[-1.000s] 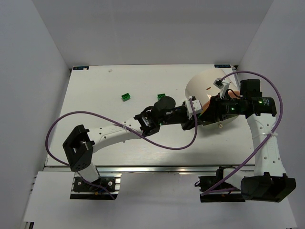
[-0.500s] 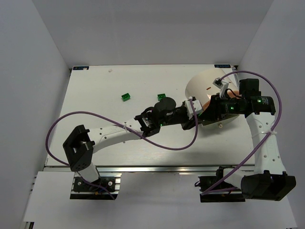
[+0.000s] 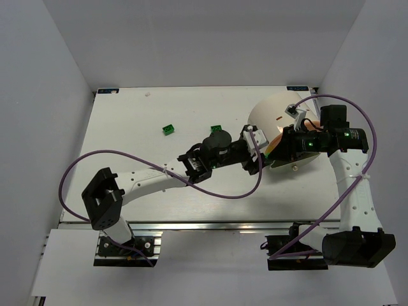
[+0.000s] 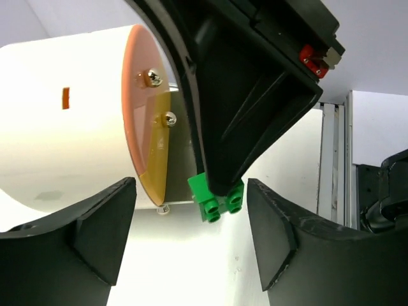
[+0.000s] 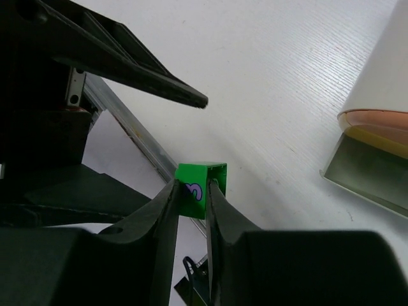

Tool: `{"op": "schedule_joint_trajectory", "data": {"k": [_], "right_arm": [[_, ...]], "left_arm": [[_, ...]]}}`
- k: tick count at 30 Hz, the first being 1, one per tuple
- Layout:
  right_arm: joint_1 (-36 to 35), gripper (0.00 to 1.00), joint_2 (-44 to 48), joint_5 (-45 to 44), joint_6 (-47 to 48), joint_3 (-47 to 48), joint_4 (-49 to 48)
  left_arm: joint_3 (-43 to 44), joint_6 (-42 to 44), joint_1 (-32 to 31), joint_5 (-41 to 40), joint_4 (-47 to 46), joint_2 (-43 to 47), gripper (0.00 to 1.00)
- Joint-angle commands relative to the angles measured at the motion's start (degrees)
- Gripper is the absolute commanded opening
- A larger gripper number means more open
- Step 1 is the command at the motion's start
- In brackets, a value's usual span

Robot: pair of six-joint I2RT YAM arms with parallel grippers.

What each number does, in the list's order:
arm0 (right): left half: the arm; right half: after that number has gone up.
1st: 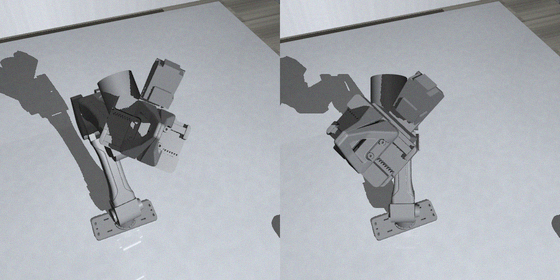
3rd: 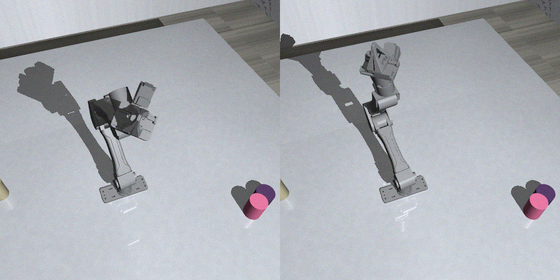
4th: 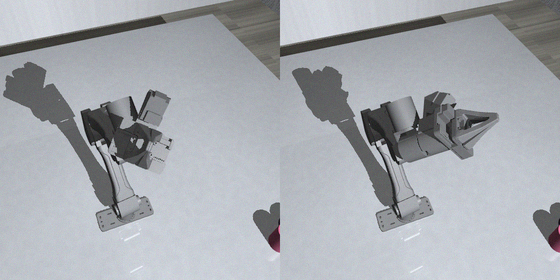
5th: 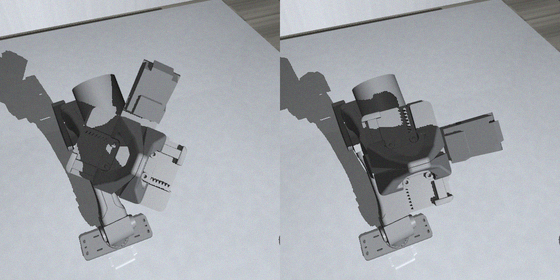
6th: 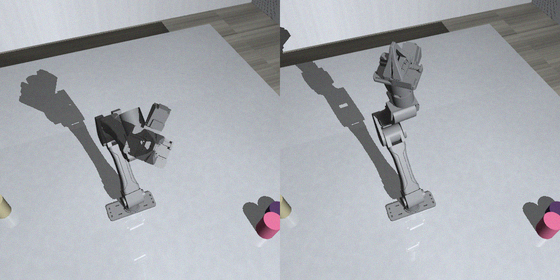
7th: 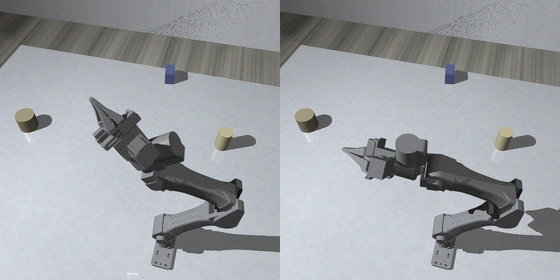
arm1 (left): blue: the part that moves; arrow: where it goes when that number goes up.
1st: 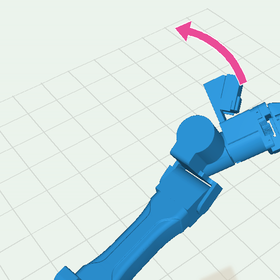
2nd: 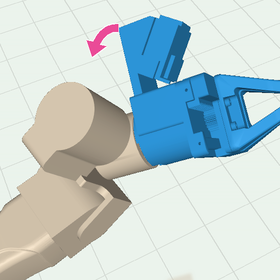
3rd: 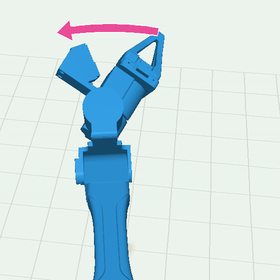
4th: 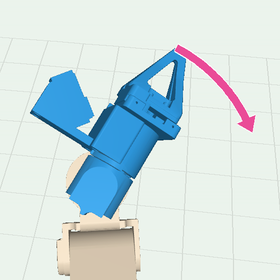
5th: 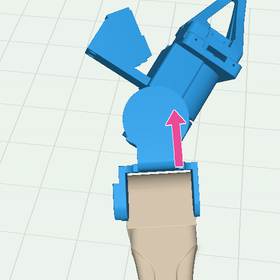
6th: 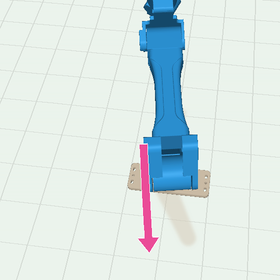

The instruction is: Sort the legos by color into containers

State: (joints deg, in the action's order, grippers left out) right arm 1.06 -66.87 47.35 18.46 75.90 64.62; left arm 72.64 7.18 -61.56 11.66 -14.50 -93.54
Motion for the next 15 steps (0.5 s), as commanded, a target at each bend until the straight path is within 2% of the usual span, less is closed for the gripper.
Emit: {"op": "schedule_joint_trajectory", "data": {"k": [1,6,12,14,15], "right_arm": [[0.2,0.05,-0.1,-1.2,1.5,1.6,0.2],[0.2,0.05,-0.6,-4.4,7.1,4.3,0.9],[0.3,0.06,-1.1,-6.1,9.3,4.1,0.9],[0.2,0.13,-0.6,-5.8,12.5,3.9,2.0],[0.0,0.23,-0.4,-6.0,14.1,3.5,2.8]], "left_arm": [[-1.7,-1.1,0.1,-2.3,-2.3,4.5,0.81],[-4.9,-3.0,0.6,-4.0,-1.3,8.2,0.81],[-11.7,-6.6,1.2,-5.8,-1.9,13.5,0.81],[-14.1,-8.6,1.7,-7.9,-1.2,15.9,0.81],[-15.0,-9.1,1.7,-8.8,-1.1,16.7,0.81]]}}
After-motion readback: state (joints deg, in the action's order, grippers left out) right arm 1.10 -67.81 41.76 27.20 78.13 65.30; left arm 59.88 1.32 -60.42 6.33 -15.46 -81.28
